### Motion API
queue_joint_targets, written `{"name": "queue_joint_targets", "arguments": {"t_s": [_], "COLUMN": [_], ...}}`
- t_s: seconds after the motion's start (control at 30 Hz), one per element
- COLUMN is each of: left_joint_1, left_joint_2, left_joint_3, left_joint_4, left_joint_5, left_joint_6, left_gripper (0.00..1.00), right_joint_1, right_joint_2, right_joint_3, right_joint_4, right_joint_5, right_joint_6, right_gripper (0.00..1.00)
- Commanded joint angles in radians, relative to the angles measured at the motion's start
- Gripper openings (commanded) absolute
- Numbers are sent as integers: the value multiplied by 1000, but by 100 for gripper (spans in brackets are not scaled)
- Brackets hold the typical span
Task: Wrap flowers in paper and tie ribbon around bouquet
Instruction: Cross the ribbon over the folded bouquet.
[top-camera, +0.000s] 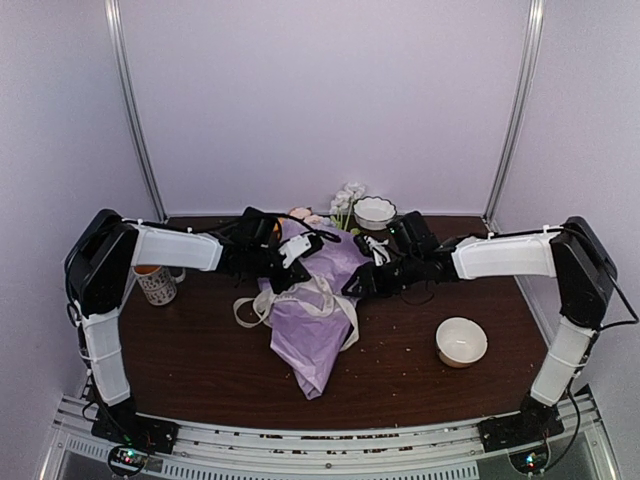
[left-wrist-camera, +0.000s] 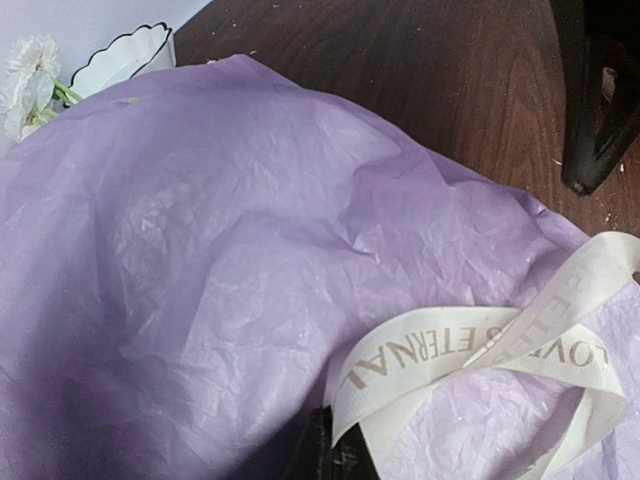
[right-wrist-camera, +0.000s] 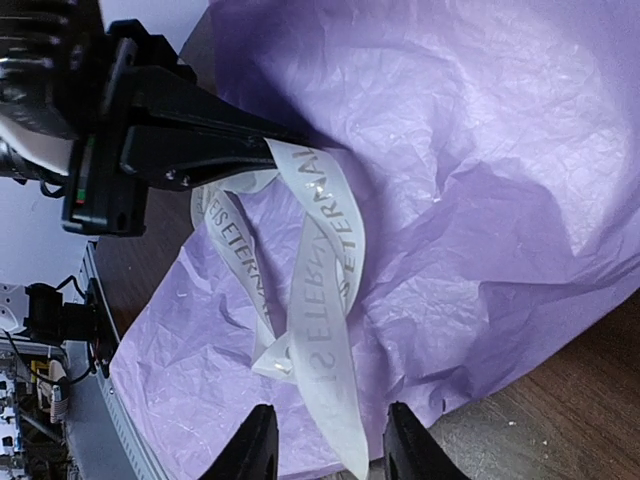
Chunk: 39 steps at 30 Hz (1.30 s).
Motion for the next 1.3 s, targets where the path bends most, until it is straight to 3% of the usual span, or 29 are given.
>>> {"name": "queue_joint_targets", "arguments": {"t_s": [0.0,0.27,0.8,0.97,1.2,1.27], "left_joint_1": [7,24,52,51,53,55], "left_joint_2": [5,8,12,12,10,10], "left_joint_3": [9,-10,-19,-27,-28,-30], "left_joint_4": [56,81,93,80,66,62], "left_joint_5": [25,54,104,106,113,111], "left_joint_6": [-37,-94,-135,-126,-119,-120], "left_gripper": [0,0,0,0,0,0], "right_joint_1": [57,255,276,276,276,276], "right_joint_2": [-100,-16,181,198,194,186], "right_joint_3": [-78,83,223,236,232,234], "right_joint_4": [148,-81,-155,-179,-168,-176], "right_joint_5": [77,390,544,603,672,660], "right_joint_6": [8,-351,-522,-520,-503,-496], "right_gripper": [39,41,44,37,1,0]}}
